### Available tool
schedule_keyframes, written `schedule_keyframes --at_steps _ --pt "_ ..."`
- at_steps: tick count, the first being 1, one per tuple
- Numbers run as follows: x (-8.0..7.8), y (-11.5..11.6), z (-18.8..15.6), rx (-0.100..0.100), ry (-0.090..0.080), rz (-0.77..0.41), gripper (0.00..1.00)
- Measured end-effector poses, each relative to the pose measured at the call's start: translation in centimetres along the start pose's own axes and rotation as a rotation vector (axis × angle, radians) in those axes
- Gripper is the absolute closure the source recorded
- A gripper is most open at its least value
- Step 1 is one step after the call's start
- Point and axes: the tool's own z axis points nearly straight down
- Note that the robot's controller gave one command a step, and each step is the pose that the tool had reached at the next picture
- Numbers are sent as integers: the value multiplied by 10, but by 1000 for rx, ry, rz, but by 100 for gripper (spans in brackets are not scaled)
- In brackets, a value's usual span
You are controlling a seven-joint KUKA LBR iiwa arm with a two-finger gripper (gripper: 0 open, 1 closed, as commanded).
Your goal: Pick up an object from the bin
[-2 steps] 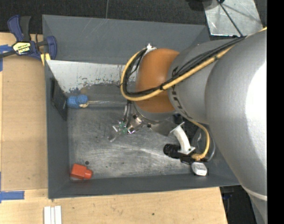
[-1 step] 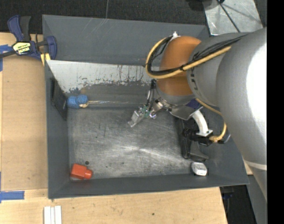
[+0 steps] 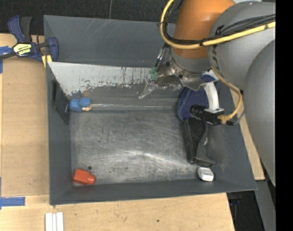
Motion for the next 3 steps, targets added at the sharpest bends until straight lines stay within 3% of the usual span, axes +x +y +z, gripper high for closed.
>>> schedule_keyframes --at_steps 1,2,3 --pt "81 -62 86 20 4 91 0" --pt "-81 -10 81 5 -5 34 0" --pt "-75 -10 81 7 0 27 100"
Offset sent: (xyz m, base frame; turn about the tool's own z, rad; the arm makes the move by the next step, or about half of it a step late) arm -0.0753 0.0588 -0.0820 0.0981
